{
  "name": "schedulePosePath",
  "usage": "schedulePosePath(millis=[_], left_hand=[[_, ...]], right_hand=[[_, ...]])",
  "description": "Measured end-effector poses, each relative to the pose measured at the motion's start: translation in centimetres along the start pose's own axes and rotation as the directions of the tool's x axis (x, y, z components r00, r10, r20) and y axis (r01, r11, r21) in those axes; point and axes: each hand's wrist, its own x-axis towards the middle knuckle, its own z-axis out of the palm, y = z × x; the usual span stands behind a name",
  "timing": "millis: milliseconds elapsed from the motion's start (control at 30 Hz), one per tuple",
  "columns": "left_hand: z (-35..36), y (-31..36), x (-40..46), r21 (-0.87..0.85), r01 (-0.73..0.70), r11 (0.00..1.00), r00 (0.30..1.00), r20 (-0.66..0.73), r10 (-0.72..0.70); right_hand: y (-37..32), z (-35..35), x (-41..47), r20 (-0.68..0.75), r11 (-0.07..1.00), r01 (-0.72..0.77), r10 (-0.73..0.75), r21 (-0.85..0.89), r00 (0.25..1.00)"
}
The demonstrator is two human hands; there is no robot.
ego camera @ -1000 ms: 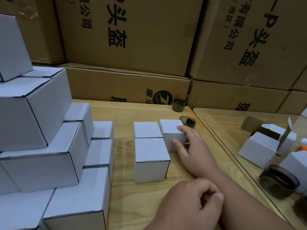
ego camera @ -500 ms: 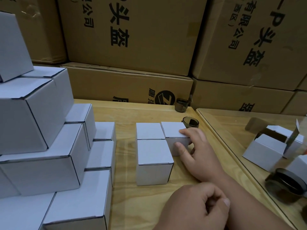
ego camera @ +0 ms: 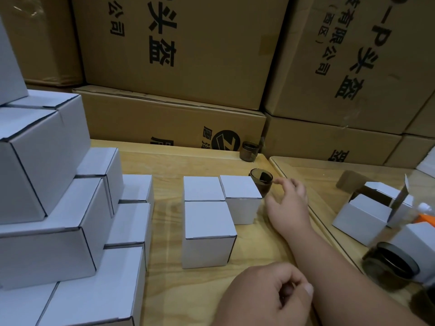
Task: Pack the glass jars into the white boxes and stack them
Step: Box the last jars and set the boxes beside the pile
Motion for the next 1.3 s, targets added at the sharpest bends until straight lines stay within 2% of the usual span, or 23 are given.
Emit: schedulePosePath(millis=[100, 200, 333, 433, 500, 600, 667, 800, 833, 900, 1000, 1067, 1133, 1200, 1300], left_hand=[[0.2, -0.2, 0.0, -0.002, -0.017, 1.000, 1.000, -0.013, 0.017], [0.4, -0.5, 0.0, 0.014, -0.026, 1.000, 0.999, -0.023, 0.026], [0.6, -0.7, -0.1, 0.017, -0.014, 1.000, 1.000, -0.025, 0.015], [0.7, -0.9, -0.1, 0.014, -0.023, 1.000, 0.999, -0.032, 0.023], [0.7, -0.9, -0.2, 0.009, -0.030, 1.000, 0.999, -0.041, 0.030], [0.7, -1.0, -0.2, 0.008, -0.035, 0.999, 0.999, -0.039, 0.036], [0.6, -0.9, -0.1, -0.002, -0.030, 1.000, 0.999, -0.035, 0.030], [0.7, -1.0, 0.0, -0.016, -0.038, 0.999, 0.999, -0.032, 0.037], [0.8, -1.1, 0.0, -0.017, -0.039, 0.999, 0.999, -0.031, 0.039], [0.8, -1.2, -0.1, -0.008, -0.043, 0.999, 0.999, -0.030, 0.042], [0.9, -1.2, -0.1, -0.017, -0.049, 0.999, 0.998, -0.027, 0.048], [1.1, -1.2, 0.0, -0.044, -0.048, 0.998, 0.998, -0.040, 0.046], [1.0, -1.2, 0.1, -0.059, -0.057, 0.997, 0.995, -0.084, 0.052], [0.9, -1.0, 0.0, -0.078, -0.077, 0.994, 0.992, -0.108, 0.069], [0.6, -1.0, -0.3, -0.087, -0.142, 0.986, 0.989, -0.043, 0.138]], right_hand=[[0.0, -0.4, -0.8, -0.102, 0.999, 0.015, -0.011, 0.035, 0.995], [-0.2, -1.2, -1.4, -0.174, 1.000, -0.007, 0.005, -0.014, 0.985], [-0.3, -4.1, -1.4, -0.144, 0.940, -0.062, 0.014, -0.337, 0.989], [-0.8, -7.5, 0.0, -0.159, 0.898, -0.041, -0.033, -0.438, 0.987], [-1.2, -9.7, 1.4, -0.173, 0.860, -0.110, 0.026, -0.499, 0.985], [-0.9, -13.0, 2.8, -0.162, 0.748, -0.312, 0.270, -0.586, 0.949], [-0.1, -14.2, 2.8, -0.124, 0.683, -0.356, 0.365, -0.638, 0.923], [1.2, -14.7, 1.9, -0.113, 0.667, -0.280, 0.283, -0.690, 0.952], [1.0, -14.9, 1.4, -0.122, 0.677, -0.274, 0.264, -0.683, 0.957], [0.6, -15.5, -0.1, -0.130, 0.775, -0.225, 0.183, -0.591, 0.974], [-0.4, -17.1, -4.1, -0.146, 0.937, 0.023, -0.078, -0.348, 0.986], [-1.4, -18.4, -7.8, -0.157, 0.961, 0.185, -0.218, -0.204, 0.963], [-2.5, -19.5, -11.2, -0.107, 0.957, 0.270, -0.281, -0.104, 0.954], [-3.1, -20.0, -13.8, -0.057, 0.948, 0.311, -0.315, -0.073, 0.947], [-2.7, -19.7, -15.6, -0.013, 0.952, 0.306, -0.307, -0.020, 0.952]])
